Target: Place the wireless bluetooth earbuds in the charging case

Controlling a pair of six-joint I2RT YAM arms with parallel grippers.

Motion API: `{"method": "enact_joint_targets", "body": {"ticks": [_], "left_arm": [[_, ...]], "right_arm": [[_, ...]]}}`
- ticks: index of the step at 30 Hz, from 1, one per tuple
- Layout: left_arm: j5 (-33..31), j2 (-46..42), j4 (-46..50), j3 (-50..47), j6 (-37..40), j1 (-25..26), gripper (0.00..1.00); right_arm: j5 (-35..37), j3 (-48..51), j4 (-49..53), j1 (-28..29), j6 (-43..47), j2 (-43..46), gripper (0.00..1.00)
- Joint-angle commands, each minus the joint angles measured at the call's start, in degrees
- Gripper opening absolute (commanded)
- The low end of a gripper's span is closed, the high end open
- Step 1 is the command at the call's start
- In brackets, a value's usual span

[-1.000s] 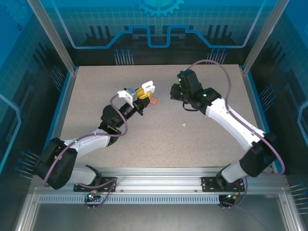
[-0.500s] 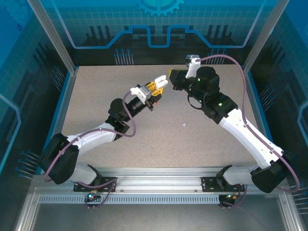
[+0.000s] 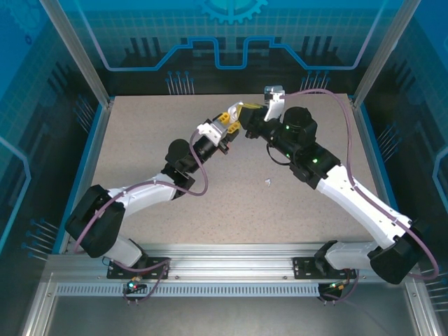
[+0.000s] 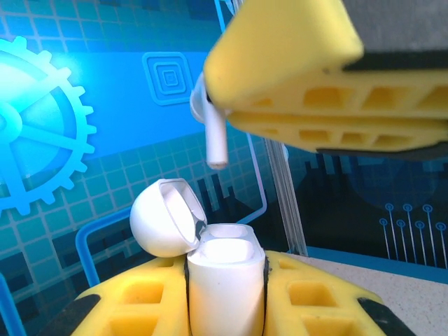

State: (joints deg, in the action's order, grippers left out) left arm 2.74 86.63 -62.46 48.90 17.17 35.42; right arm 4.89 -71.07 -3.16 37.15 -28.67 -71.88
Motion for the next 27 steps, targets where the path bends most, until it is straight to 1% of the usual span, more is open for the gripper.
{"method": "enact_joint_targets", "body": {"ticks": [1, 27], "left_arm": [[-1.01, 0.12, -2.67, 2.24, 1.56, 0.45, 0.00], [-1.01, -0.46, -1.00, 2.50, 1.44, 0.70, 0.00]], "right_arm": [[0.42, 1.30, -3.30, 0.81, -0.43, 1.04, 0.14], [-1.72, 2.86, -3.70, 0.91, -4.06, -2.16, 0.14]]}}
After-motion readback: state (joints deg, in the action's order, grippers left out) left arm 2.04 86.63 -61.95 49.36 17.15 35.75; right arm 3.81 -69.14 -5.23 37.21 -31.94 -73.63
